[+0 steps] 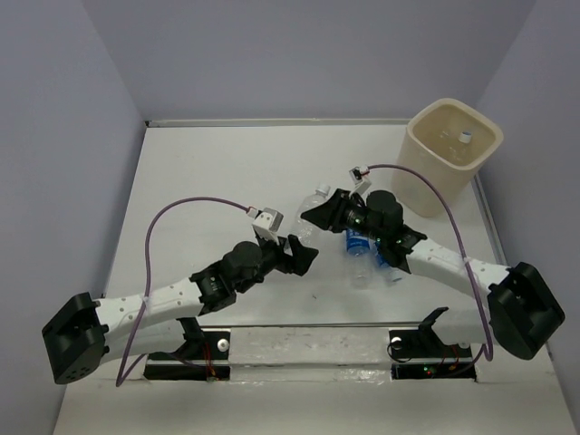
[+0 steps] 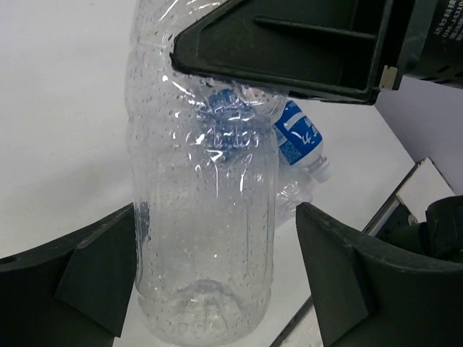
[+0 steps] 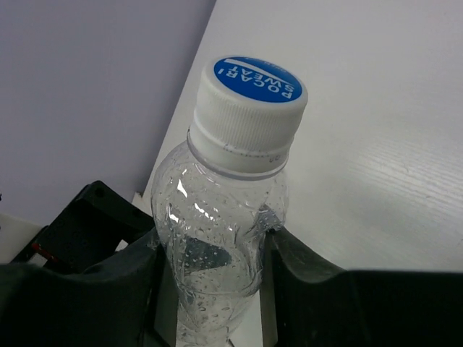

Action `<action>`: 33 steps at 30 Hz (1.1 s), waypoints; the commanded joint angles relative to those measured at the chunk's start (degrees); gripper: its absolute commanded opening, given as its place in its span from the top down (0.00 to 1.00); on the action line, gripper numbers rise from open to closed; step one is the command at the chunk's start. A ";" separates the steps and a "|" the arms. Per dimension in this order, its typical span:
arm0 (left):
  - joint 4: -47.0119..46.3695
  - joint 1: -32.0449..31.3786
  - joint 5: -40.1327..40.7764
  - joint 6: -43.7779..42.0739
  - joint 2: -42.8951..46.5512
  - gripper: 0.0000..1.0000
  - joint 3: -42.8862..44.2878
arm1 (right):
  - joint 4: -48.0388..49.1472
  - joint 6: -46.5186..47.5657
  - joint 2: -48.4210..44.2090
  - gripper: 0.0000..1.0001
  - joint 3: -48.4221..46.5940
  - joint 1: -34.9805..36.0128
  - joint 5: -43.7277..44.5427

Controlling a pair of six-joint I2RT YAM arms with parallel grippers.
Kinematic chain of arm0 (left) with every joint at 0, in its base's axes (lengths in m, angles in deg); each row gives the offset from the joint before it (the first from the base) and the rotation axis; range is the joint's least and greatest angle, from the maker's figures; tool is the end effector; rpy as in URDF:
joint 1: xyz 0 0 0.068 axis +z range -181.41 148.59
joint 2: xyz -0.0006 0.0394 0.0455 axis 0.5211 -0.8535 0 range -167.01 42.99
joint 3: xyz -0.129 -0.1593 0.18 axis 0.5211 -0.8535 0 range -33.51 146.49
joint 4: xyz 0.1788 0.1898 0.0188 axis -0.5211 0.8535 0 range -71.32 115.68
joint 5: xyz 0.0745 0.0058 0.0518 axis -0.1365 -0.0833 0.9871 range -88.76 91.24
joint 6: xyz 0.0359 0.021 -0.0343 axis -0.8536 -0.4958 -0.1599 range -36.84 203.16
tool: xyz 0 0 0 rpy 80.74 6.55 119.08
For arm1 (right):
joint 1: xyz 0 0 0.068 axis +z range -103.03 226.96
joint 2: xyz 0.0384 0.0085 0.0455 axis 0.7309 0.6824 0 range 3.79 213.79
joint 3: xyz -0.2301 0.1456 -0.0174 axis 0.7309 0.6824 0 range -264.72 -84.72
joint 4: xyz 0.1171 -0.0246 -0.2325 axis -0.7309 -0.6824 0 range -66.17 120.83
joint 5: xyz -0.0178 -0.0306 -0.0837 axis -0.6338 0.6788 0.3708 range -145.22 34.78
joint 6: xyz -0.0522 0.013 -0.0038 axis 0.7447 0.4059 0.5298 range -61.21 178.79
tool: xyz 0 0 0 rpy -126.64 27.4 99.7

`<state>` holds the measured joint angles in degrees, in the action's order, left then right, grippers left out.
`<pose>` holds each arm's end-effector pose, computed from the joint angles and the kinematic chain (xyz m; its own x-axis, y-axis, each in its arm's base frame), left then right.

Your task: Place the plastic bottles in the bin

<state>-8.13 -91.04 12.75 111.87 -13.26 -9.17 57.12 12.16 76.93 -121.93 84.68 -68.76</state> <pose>0.1182 -0.1874 0.2447 -0.3972 -0.2531 -0.8821 0.6319 0.6217 -0.4629 0.2197 0.1803 0.2528 -0.6561 0.3860 -0.6485 -0.4375 0.5057 0.7436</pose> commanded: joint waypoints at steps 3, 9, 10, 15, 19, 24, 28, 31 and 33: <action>-4.04 -0.57 -3.59 1.34 1.41 0.03 -0.26 | -8.25 14.70 -6.78 0.84 -13.31 -4.21 17.76; -8.35 -0.83 -6.67 4.78 -3.94 0.03 0.53 | -15.55 23.06 -8.55 0.84 -28.57 -18.10 22.48; -8.26 -0.83 -6.59 5.13 -5.26 0.02 1.75 | -17.13 27.69 -8.11 0.84 -30.62 -20.29 24.68; -7.73 -0.83 -6.93 5.31 -13.09 0.02 5.89 | -18.11 40.29 -4.60 0.84 -41.09 -27.50 38.85; -7.03 -0.92 -6.42 4.69 -16.78 0.02 9.40 | -18.11 44.17 -1.17 0.84 -44.96 -34.36 41.22; -0.18 -0.92 -2.98 3.81 -24.68 0.01 17.22 | -18.11 40.93 4.54 0.84 -42.86 -41.57 39.64; 2.55 -1.01 -5.35 4.95 -31.80 0.01 22.67 | -18.37 35.84 5.96 0.17 -39.52 -43.78 36.31; 2.46 -0.92 -6.41 5.65 -36.46 0.01 24.09 | -19.95 33.19 4.64 0.06 -38.64 -43.78 32.01; 2.37 -0.92 -7.55 5.92 -38.92 0.01 25.40 | -20.92 30.21 3.07 0.04 -37.68 -43.78 29.55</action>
<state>-6.90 -91.72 7.02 116.96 -48.91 13.38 34.84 47.68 84.82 -159.48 40.68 -33.79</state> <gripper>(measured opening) 0.989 0.950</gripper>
